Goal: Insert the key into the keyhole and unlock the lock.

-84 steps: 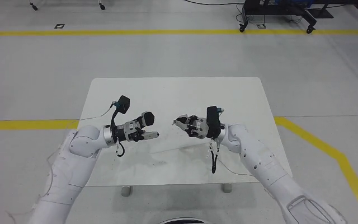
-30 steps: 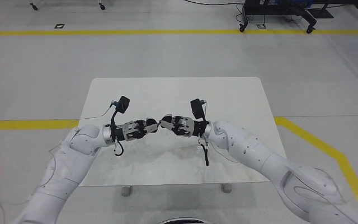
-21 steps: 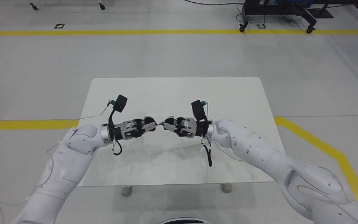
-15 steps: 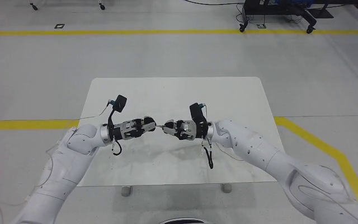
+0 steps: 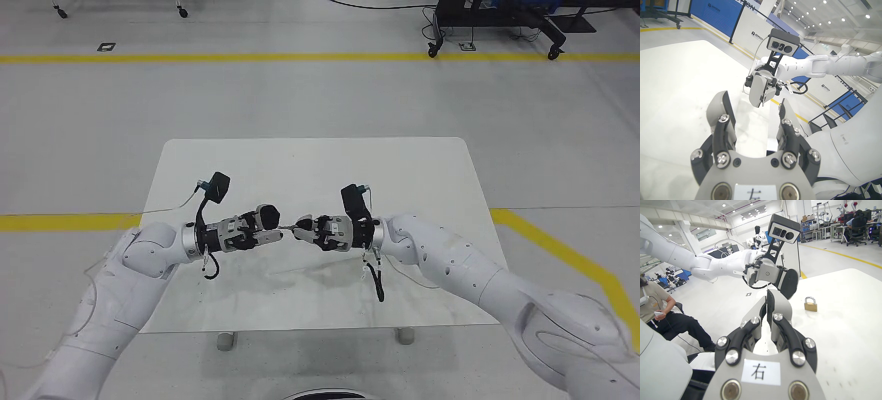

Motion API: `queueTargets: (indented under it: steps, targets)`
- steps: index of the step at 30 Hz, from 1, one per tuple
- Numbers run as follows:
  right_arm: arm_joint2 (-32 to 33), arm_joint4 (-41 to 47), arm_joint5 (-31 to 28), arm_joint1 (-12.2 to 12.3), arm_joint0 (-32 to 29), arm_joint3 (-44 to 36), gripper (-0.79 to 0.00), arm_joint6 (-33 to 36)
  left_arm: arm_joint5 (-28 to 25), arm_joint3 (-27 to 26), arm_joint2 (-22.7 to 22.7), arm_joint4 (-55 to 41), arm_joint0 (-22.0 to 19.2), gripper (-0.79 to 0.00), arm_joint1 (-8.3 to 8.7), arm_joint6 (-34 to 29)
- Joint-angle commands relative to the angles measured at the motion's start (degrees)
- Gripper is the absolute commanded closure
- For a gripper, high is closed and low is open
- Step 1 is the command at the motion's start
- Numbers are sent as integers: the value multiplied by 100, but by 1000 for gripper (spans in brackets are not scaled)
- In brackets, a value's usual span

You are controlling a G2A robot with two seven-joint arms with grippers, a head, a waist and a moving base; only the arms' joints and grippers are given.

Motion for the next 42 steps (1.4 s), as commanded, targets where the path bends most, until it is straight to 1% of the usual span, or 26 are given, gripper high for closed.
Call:
queueTargets:
  steps: [1, 3, 4, 7, 10, 12, 15, 17, 18, 20, 27, 28, 29, 31, 33, 36, 40, 42]
  targets:
    - [-48, 41, 0, -13, 15, 4, 0, 27, 0, -11, 1, -12, 5, -588, 2, 2]
    - [-101, 100, 0, -34, 38, 13, 0, 62, 0, -24, 0, -12, 6, -419, 5, -3]
    - [-123, 130, 0, -46, 54, 24, 0, 76, 0, -30, 2, -18, 11, -372, 6, -4]
    - [-188, 213, 0, -82, 98, 54, 0, 112, 0, -48, 5, -24, 20, -308, 10, -14]
    - [-248, 286, 0, -114, 139, 75, 0, 135, 0, -58, 6, -45, 25, -197, 13, -25]
    - [-285, 333, 0, -132, 163, 99, 0, 145, 0, -62, 4, -54, 26, -102, 16, -33]
    - [-336, 394, 0, -157, 195, 137, 0, 154, 0, -67, -3, -67, 27, 0, 20, -44]
    - [-372, 437, 0, -172, 208, 146, 0, 144, 0, -49, -14, -77, 28, 0, 23, -39]
    - [-387, 460, 0, -177, 216, 157, 0, 134, 0, -44, -14, -86, 28, -22, 23, -36]
    - [-416, 477, 0, -186, 237, 179, 0, 121, 0, -34, -12, -109, 21, 0, 24, -40]
    - [-513, 502, 0, -200, 286, 200, 0, 13, 0, -48, -14, -107, 16, 0, 26, -61]
    - [-530, 497, 0, -200, 295, 203, -37, 5, 0, -49, -16, -96, 17, 0, 27, -63]
    - [-545, 497, 0, -200, 303, 206, -95, -7, 0, -55, -17, -85, 18, 0, 27, -61]
    - [-575, 497, 0, -202, 318, 215, -114, -26, 0, -65, -28, -57, 23, 0, 28, -45]
    - [-606, 496, 0, -203, 331, 212, -154, -54, 0, -74, -44, -14, 32, 0, 30, -22]
    - [-633, 483, 0, -196, 348, 231, -169, -137, 0, -101, -64, 46, 52, 0, 34, 20]
    - [-661, 456, 0, -181, 366, 250, -148, -238, 0, -141, -81, 139, 78, 0, 39, 70]
    - [-675, 441, 0, -174, 369, 254, -157, -285, 0, -170, -82, 192, 95, 0, 41, 103]
